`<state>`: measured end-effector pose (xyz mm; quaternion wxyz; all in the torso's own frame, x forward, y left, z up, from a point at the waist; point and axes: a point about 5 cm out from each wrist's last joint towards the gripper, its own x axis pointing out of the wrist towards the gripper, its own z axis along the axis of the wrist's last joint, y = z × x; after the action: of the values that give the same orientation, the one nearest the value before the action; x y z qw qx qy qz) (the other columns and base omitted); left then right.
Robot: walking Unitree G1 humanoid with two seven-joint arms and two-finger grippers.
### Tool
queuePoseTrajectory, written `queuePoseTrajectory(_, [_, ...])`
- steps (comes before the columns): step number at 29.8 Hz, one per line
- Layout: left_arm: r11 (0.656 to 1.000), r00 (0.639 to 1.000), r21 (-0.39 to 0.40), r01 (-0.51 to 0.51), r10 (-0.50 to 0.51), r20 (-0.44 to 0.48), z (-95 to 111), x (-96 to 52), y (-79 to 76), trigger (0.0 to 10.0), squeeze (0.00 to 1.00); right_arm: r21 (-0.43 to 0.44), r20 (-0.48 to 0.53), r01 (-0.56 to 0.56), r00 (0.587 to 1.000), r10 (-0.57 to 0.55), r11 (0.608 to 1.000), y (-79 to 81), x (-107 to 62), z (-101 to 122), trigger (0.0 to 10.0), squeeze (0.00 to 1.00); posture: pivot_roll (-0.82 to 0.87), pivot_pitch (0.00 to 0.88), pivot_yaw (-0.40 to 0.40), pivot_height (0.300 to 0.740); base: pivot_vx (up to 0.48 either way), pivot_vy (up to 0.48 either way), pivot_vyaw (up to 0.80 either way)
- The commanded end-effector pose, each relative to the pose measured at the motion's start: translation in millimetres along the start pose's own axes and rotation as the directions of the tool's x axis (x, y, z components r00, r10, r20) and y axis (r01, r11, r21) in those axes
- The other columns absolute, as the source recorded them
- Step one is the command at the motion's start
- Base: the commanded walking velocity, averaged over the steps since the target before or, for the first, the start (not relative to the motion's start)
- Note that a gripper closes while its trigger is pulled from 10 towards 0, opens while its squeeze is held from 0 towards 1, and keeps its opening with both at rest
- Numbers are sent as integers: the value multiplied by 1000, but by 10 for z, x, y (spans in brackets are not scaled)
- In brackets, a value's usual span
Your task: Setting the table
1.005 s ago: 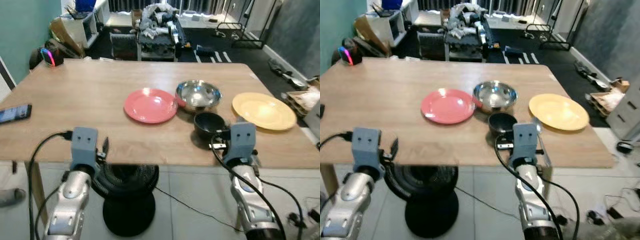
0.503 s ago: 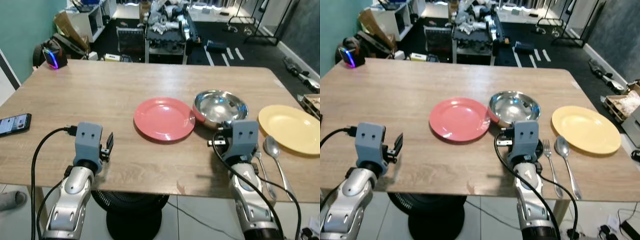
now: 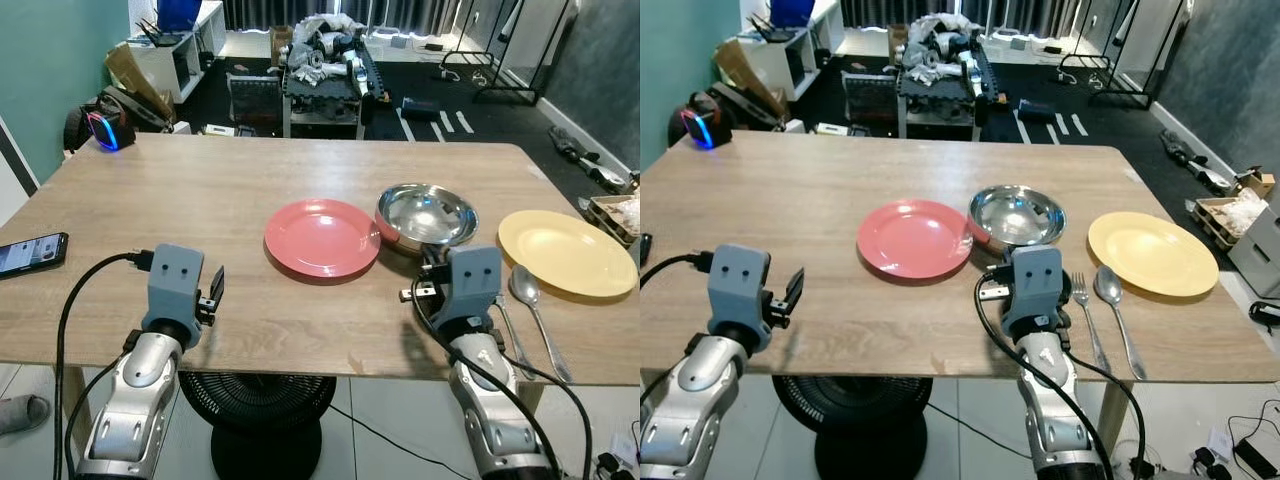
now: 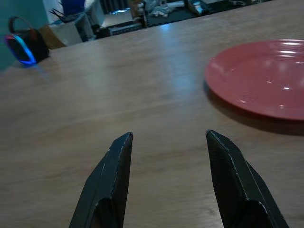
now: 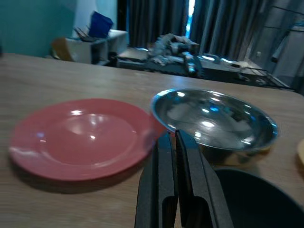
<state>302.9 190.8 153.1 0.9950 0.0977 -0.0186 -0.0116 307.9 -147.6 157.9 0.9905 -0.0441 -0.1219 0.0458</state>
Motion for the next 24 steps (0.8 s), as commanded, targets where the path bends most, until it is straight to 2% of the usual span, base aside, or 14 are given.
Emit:
queuePoseTrajectory(1, [1000,1000,3,-12,12,-21,-20,23,70,10000,0,0,-8,-35,999,35,999,62,-21,-4,10000,0,20,0,62,740,0,0,0])
queuePoseTrajectory(2, [1000,999,22,-13,14,-29,-16,46,106,10000,0,0,-8,-67,998,67,998,122,-24,7,10000,0,21,0,62,740,0,0,0])
queuePoseTrajectory(5, [1000,999,24,-14,15,-29,-6,59,122,10000,0,3,-19,-88,996,88,996,164,-23,4,10000,0,20,0,62,740,0,0,0])
queuePoseTrajectory(10, [999,1000,33,-9,10,-20,47,90,148,10000,0,77,-102,-232,966,239,970,653,35,-69,10000,0,31,0,63,740,0,0,0])
queuePoseTrajectory(12, [999,1000,39,2,-2,-23,47,84,130,10000,0,74,-142,-252,955,261,965,841,99,-114,10000,0,39,1,64,740,0,0,0])
queuePoseTrajectory(13, [999,1000,39,2,-2,-23,47,84,130,10000,0,74,-142,-252,955,261,965,841,99,-114,10000,0,39,1,64,740,0,0,0])
queuePoseTrajectory(16, [999,1000,48,19,-18,-26,59,89,118,10000,0,63,-183,-242,951,249,968,988,198,-162,10000,0,64,12,54,740,0,0,0])
queuePoseTrajectory(20, [996,998,77,49,-46,-44,79,180,168,10000,0,60,-179,-185,965,193,981,905,269,-143,10000,0,74,15,50,740,0,0,0])
queuePoseTrajectory(22, [992,996,98,75,-71,-46,107,242,183,10000,0,70,-164,-147,974,157,987,783,269,-119,10000,0,65,22,55,740,0,0,0])
queuePoseTrajectory(24, [989,994,110,99,-94,-47,135,335,175,10000,0,71,-150,-84,984,94,994,573,247,-117,10000,0,49,27,61,740,0,0,0])
